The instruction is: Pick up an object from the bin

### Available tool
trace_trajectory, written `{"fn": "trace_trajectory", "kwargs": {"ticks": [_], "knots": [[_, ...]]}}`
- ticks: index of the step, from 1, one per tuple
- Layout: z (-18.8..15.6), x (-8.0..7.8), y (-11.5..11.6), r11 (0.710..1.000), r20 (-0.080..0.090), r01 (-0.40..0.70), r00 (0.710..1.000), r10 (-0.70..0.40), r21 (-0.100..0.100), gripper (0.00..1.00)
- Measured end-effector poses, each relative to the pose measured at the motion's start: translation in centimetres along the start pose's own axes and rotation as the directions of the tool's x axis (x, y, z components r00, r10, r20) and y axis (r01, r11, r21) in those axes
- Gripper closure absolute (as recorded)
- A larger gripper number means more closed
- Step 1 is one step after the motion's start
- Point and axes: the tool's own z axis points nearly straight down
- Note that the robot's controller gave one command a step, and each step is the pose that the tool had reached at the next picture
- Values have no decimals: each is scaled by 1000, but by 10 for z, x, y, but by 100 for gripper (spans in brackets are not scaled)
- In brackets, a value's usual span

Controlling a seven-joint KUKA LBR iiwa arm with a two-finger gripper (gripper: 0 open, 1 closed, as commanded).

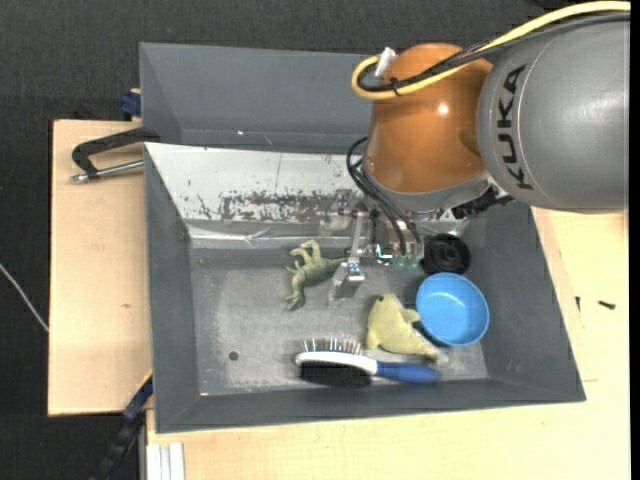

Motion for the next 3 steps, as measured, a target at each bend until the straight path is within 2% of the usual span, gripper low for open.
{"fn": "trace_trajectory", "kwargs": {"ticks": [1, 2, 3], "knots": [[122, 40, -33, 998, 42, -59, 997, 59, -7, 0], [105, 47, -31, 999, 31, -46, 998, 46, -4, 0], [105, 38, -139, 961, 30, 277, 960, -277, 5, 0]]}}
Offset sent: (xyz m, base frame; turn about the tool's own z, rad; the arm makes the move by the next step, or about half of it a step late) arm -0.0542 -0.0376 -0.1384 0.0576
